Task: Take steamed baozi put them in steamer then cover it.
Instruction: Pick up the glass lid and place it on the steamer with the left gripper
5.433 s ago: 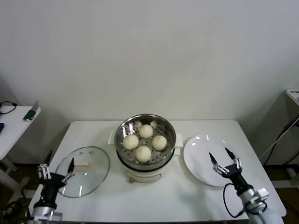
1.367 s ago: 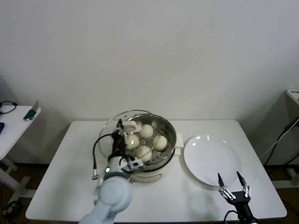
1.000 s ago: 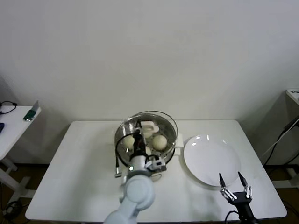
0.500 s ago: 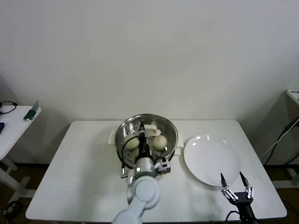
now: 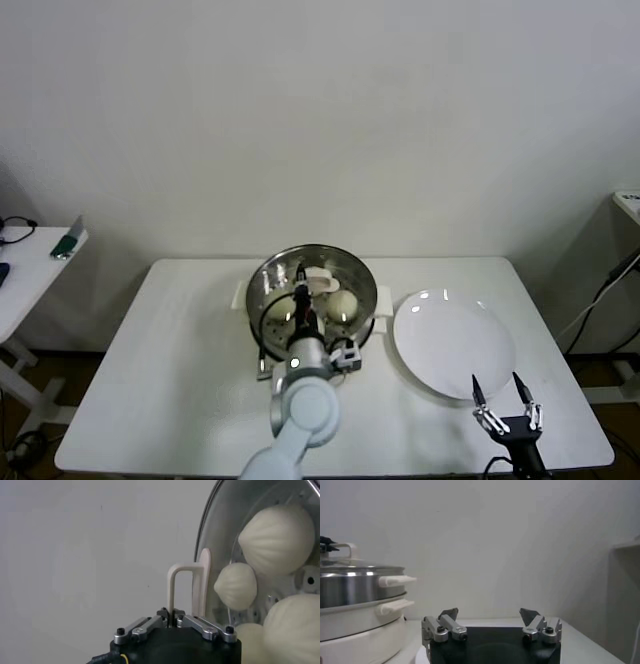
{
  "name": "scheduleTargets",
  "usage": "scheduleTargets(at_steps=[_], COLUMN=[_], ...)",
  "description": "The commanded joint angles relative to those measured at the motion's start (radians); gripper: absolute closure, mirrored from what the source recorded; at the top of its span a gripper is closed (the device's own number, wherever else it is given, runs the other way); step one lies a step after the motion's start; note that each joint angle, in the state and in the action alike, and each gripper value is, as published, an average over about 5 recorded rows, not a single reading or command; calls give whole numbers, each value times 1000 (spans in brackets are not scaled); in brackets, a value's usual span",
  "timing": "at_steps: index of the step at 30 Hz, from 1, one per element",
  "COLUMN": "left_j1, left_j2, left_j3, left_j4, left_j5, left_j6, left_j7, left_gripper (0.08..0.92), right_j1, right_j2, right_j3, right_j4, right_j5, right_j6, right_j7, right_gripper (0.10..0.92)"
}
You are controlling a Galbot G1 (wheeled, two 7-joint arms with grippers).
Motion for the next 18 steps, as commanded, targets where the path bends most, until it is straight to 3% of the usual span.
scheduleTargets(at_steps=[1,11,18], left_j1=[0,1,14], left_j2=[2,15,78], left_j3=[-5,7,33], left_j4=[11,-15,-107], left_j5=[3,-34,-105], left_j6=[2,4,10], left_j7=[-19,-17,-3], left_gripper=[855,843,663], right_j1=[2,11,18], right_j2=[3,2,-4], right_j3=[-1,-7,-16], right_j4=[0,-3,-8], right_j5=[2,1,3], right_j6=[5,-3,-65], right_j7=[-1,-4,-5], right_gripper=[203,203,203])
